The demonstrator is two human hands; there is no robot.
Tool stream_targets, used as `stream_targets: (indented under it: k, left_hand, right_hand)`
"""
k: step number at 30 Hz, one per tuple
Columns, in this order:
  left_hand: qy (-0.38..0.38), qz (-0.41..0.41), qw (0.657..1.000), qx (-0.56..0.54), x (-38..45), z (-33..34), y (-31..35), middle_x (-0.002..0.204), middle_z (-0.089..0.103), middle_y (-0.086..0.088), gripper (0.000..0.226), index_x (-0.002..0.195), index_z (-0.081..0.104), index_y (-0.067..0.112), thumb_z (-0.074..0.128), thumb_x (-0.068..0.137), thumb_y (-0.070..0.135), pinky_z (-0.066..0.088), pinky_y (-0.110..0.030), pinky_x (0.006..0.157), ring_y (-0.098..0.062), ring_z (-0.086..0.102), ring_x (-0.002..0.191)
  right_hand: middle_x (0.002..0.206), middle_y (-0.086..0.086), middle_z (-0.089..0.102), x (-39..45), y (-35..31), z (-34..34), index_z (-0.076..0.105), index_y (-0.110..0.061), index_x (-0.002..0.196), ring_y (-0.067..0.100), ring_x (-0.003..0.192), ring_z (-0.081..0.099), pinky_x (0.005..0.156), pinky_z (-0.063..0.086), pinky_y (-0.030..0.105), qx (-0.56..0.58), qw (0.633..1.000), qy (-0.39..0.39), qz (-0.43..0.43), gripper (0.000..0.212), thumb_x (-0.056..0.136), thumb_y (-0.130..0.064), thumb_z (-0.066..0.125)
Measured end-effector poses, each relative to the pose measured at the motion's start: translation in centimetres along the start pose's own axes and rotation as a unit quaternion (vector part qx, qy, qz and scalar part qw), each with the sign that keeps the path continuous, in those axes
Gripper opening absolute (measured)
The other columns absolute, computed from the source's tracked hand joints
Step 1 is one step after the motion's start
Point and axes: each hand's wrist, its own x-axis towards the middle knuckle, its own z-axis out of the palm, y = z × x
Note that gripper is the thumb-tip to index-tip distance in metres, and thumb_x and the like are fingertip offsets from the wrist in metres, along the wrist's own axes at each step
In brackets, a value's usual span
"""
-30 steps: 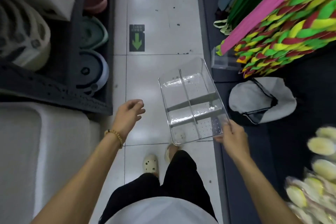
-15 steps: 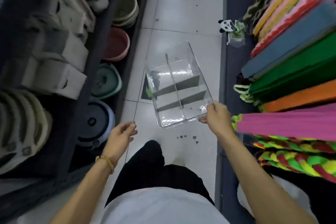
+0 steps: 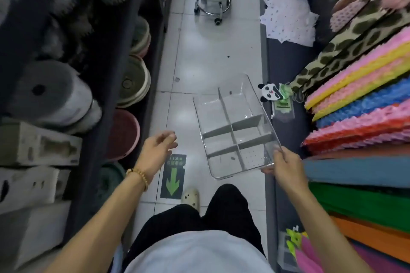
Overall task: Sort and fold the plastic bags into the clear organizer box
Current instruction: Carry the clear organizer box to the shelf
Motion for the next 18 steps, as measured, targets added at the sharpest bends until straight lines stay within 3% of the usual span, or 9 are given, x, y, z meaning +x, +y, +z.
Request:
stream_targets:
  k: [4,8,13,15,18]
  left_hand:
    - [-0.045,0.025,0.998,0.023,10.9,4.7,9.4,0.11,0.065,-0.003,0.019,0.11,0.06,0.013,0.053,0.095,0.022,0.049,-0.031,0.089,-0.015,0.064,0.1]
    - [-0.044,0.014,0.998,0.038,21.3,8.5,16.3,0.109,0.065,-0.004,0.02,0.111,0.06,0.012,0.053,0.096,0.023,0.05,-0.029,0.087,-0.016,0.064,0.099]
    - [-0.005,-0.032,0.999,0.023,31.1,9.2,24.3,0.111,0.065,-0.004,0.023,0.114,0.06,0.012,0.054,0.095,0.024,0.049,-0.033,0.091,-0.017,0.064,0.101]
    - [0.02,-0.05,0.999,0.01,34.2,8.7,27.3,0.111,0.066,-0.005,0.022,0.112,0.061,0.013,0.055,0.094,0.025,0.049,-0.031,0.089,-0.016,0.065,0.1]
    - [0.058,-0.072,0.996,-0.018,39.9,8.2,31.5,0.109,0.066,-0.008,0.021,0.11,0.061,0.011,0.055,0.095,0.023,0.048,-0.032,0.09,-0.019,0.065,0.1]
  right_hand:
    - [0.058,-0.011,0.067,9.1,-5.5,-1.9,0.06,-0.016,0.085,0.008,0.059,0.069,0.074,0.058,0.049,0.011,0.999,0.052,0.01,0.027,0.1,-0.028,0.041]
    - [0.06,-0.005,0.069,21.0,-12.1,-1.6,0.058,-0.027,0.104,0.012,0.062,0.071,0.079,0.056,0.043,0.022,0.999,0.044,0.023,0.02,0.099,-0.024,0.039]
    - [0.072,0.01,0.072,36.0,-25.5,-1.0,0.051,-0.013,0.081,0.012,0.062,0.071,0.073,0.055,0.041,0.012,1.0,0.008,0.017,0.029,0.1,-0.028,0.035]
    - [0.08,0.017,0.07,41.5,-31.5,-0.7,0.051,-0.013,0.08,0.013,0.061,0.071,0.071,0.054,0.042,0.012,1.0,-0.005,-0.003,0.03,0.1,-0.028,0.035]
    - [0.077,0.011,0.072,49.9,-39.8,0.4,0.05,-0.025,0.076,0.011,0.061,0.071,0.068,0.054,0.032,-0.002,0.999,-0.029,-0.037,0.028,0.1,-0.029,0.035]
